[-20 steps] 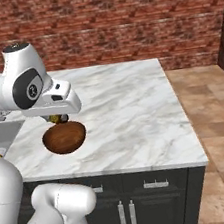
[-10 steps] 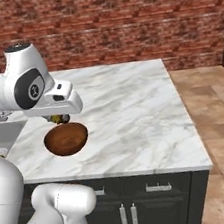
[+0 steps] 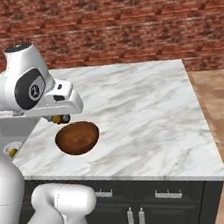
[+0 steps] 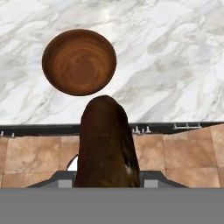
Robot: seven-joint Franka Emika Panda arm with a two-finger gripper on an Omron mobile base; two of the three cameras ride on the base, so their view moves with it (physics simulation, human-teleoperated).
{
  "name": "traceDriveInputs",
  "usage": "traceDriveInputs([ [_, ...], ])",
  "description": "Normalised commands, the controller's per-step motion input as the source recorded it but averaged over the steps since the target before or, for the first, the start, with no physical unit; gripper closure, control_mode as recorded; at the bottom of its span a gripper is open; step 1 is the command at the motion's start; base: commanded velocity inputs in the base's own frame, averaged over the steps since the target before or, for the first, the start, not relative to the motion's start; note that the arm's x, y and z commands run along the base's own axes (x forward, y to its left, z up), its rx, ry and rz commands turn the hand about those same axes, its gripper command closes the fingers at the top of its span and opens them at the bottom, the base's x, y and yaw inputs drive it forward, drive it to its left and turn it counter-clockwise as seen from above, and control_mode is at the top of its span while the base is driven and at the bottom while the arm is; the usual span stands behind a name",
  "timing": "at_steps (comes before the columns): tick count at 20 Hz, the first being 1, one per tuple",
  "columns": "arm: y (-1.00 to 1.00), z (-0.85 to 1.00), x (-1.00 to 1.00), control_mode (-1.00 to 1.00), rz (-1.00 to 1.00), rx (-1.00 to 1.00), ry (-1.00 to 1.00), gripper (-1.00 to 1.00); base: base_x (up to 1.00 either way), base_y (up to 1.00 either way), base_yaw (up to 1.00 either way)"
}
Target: Pick the sweet potatos from the cabinet and place them in one bowl. Pick the lemon from the sink and place it in the other bowl.
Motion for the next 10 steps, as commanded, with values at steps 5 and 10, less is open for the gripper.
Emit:
traceDriveInputs([
  [5,0.00,0.00,0.00,1.00,0.00,0.00,0.00,1.00,0.29,0.03,0.11],
  [10,0.00,0.00,0.00,1.00,0.00,0.00,0.00,1.00,0.49,0.15,0.07],
])
